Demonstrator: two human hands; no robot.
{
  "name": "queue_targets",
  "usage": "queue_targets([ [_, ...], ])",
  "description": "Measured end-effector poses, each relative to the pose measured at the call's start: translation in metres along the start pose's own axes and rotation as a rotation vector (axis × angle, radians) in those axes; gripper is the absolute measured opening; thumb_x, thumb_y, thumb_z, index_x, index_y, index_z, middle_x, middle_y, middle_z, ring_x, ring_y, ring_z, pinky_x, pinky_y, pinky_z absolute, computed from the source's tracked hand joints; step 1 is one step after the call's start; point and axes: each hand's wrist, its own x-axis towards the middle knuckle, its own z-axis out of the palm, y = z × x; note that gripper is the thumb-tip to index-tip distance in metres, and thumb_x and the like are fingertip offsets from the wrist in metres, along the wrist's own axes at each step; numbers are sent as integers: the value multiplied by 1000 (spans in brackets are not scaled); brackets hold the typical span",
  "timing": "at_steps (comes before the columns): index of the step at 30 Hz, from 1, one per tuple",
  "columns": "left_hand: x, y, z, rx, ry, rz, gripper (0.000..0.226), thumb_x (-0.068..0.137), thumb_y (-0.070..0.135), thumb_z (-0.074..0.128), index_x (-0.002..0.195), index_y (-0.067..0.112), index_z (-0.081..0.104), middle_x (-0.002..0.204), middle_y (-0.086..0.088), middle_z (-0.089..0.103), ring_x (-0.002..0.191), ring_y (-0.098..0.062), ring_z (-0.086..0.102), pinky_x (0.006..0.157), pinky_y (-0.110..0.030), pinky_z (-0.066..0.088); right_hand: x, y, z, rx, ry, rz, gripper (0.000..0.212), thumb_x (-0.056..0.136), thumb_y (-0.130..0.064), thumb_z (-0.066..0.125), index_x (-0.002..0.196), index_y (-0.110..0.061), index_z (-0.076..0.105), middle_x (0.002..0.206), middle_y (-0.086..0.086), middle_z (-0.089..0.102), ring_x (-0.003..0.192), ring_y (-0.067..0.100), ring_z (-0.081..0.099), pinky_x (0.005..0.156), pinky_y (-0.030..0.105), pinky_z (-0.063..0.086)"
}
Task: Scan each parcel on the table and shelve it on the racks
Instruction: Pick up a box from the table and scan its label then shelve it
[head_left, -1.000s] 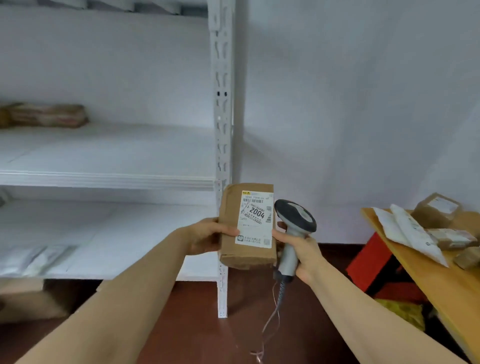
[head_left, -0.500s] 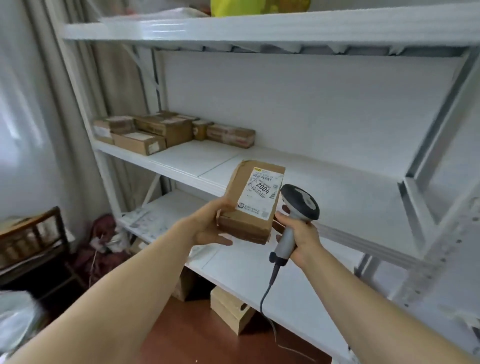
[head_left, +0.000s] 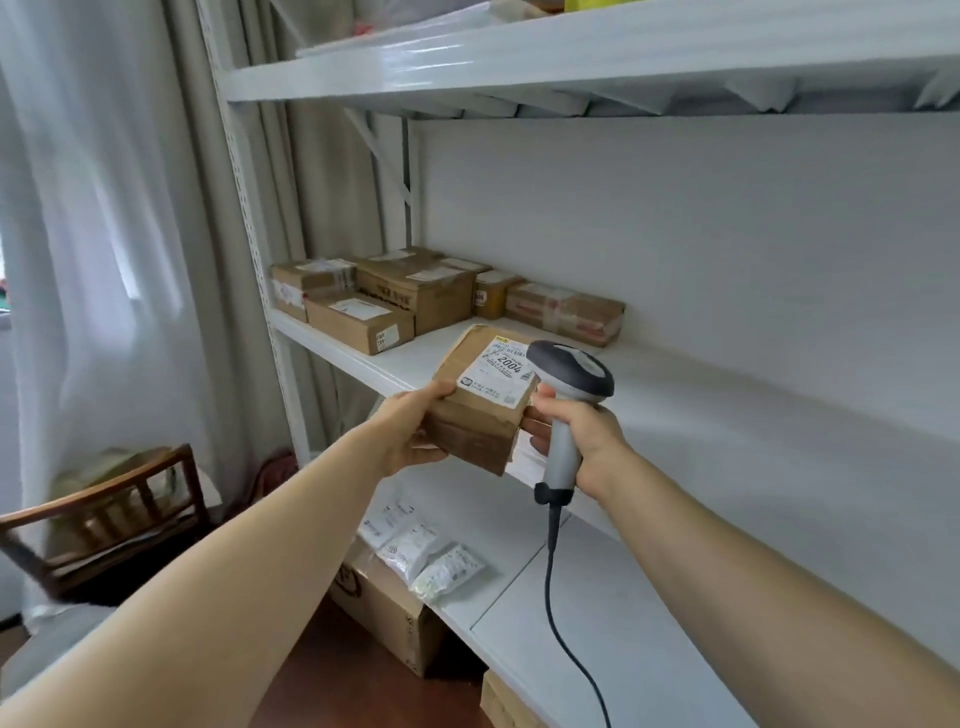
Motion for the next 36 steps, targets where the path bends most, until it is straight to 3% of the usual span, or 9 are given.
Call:
queue_targets([
  [8, 118, 48, 9, 76, 127, -42, 35, 82, 38, 73, 97, 13, 53, 105, -15, 57, 94, -29, 62, 86, -47, 56, 134, -32, 29, -89, -139, 157, 13, 81, -13, 73, 92, -18, 69, 98, 9, 74, 70, 16, 68, 51, 20, 43],
  [15, 199, 61, 5, 69, 164, -90, 43, 84, 37, 71, 109, 10, 49, 108, -16, 53, 101, -33, 60, 82, -47, 57, 210, -31, 48, -66, -145, 261, 18, 82, -12, 72, 99, -8, 69, 97, 16, 74, 65, 20, 68, 43, 20, 48],
  [20, 260, 76, -1, 31, 142, -94, 47, 84, 39, 70, 114, 9, 51, 106, -16, 55, 100, -34, 61, 83, -52, 56, 249, -35, 57, 9, -48, 324, 15, 82, -13, 72, 93, -5, 64, 71, 13, 71, 53, 18, 68, 44, 20, 49],
  [25, 320, 100, -4, 70, 105, -74, 44, 90, 39, 64, 114, 4, 51, 91, -13, 57, 81, -30, 60, 85, -53, 54, 286, -47, 72, 49, 70, 313, 25, 82, -15, 72, 102, -2, 64, 68, 11, 72, 54, 16, 67, 42, 18, 48],
  [27, 341, 111, -4, 69, 83, -58, 56, 90, 46, 62, 126, 5, 48, 108, -13, 59, 94, -31, 59, 88, -53, 53, 297, -50, 78, 61, 92, 304, 27, 82, -15, 73, 104, -2, 65, 72, 11, 72, 57, 16, 67, 42, 18, 48],
  [29, 360, 116, -1, 84, 37, -41, 97, 73, 63, 70, 148, 18, 27, 142, -13, 43, 119, -35, 50, 94, -54, 50, 307, -51, 83, 71, 112, 312, 29, 81, -15, 74, 105, -2, 65, 75, 12, 73, 56, 16, 68, 42, 18, 48],
  [32, 370, 111, 10, 504, -68, 125, 137, 47, 73, 79, 149, 46, -8, 160, -8, -1, 143, -40, 13, 109, -59, 31, 316, -48, 91, 81, 157, 321, 25, 81, -14, 73, 101, -2, 65, 71, 11, 72, 51, 14, 66, 42, 16, 46],
  [34, 371, 102, 18, 868, -102, 306, 125, 58, 67, 79, 150, 44, -3, 158, -10, -14, 145, -36, -8, 117, -53, 15, 320, -46, 95, 84, 181, 315, 19, 82, -13, 72, 95, -3, 65, 69, 10, 71, 48, 14, 65, 42, 16, 46],
  [36, 376, 101, 22, 1039, -93, 421, 112, 66, 61, 77, 152, 37, 9, 156, -12, -9, 144, -35, -8, 117, -47, 14, 323, -44, 98, 73, 192, 315, 17, 82, -13, 72, 93, -3, 64, 69, 10, 71, 46, 13, 64, 41, 16, 46],
])
